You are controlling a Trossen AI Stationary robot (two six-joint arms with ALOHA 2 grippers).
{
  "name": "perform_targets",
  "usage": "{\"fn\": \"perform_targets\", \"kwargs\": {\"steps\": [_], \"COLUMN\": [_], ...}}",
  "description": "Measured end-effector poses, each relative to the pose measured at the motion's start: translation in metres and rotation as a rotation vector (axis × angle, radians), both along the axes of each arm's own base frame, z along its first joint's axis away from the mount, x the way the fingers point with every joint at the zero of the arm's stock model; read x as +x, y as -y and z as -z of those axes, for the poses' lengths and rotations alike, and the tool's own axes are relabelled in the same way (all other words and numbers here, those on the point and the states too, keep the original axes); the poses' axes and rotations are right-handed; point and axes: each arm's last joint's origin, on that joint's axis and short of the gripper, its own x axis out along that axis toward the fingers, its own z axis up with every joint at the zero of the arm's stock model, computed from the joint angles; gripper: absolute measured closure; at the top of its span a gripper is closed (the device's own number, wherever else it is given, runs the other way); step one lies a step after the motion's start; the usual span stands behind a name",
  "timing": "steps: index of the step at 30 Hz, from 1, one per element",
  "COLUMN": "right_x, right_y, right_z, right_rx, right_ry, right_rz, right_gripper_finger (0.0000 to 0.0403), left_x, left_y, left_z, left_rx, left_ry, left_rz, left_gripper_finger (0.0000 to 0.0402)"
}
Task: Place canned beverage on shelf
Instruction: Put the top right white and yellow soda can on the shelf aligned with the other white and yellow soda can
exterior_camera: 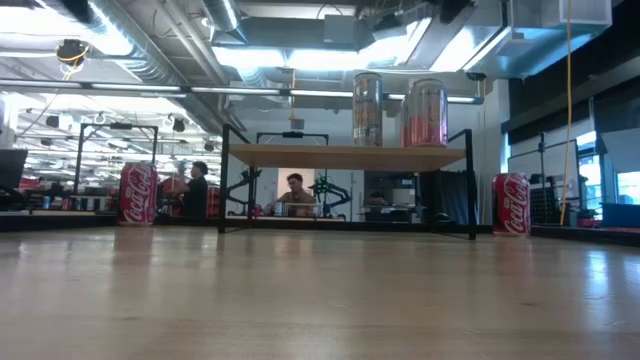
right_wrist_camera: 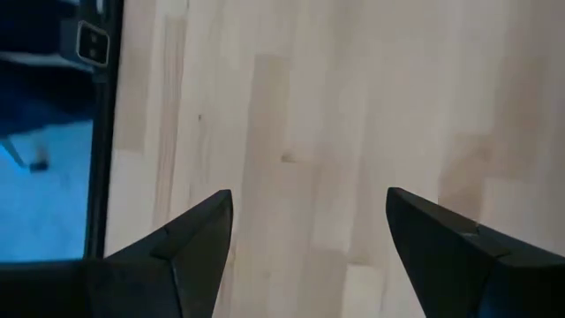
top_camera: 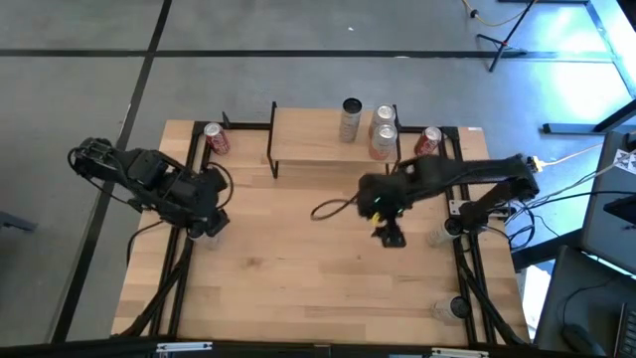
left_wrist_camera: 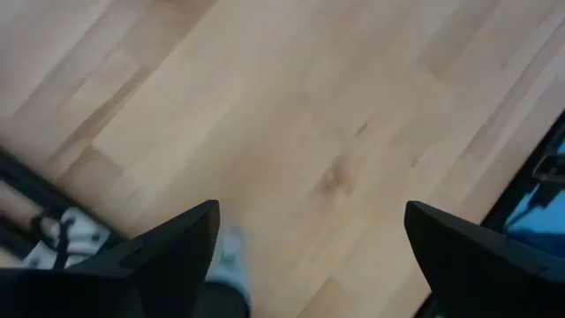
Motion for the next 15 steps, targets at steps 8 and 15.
{"fn": "perform_targets", "kwargs": {"steps": [8,15], "right_x": [-0.077,-0.121], "right_y": [0.025,0.029], "right_z": [-0.051,-0.065], "right_rx": [-0.123,0.033], "right_ry": [0.161,0.144], "right_rz": [0.298,0.525], "right_gripper_finger": [0.0118,0.0118], "left_x": [0.025,0.048], "left_y": [0.001,0.006], "left_z": [-0.004,-0.005], "left_rx": [0.046,0.062], "left_ry": [0.159,0.258], "left_rz": [0.088,0.162], "left_gripper_finger": [0.0044,0.0044]}}
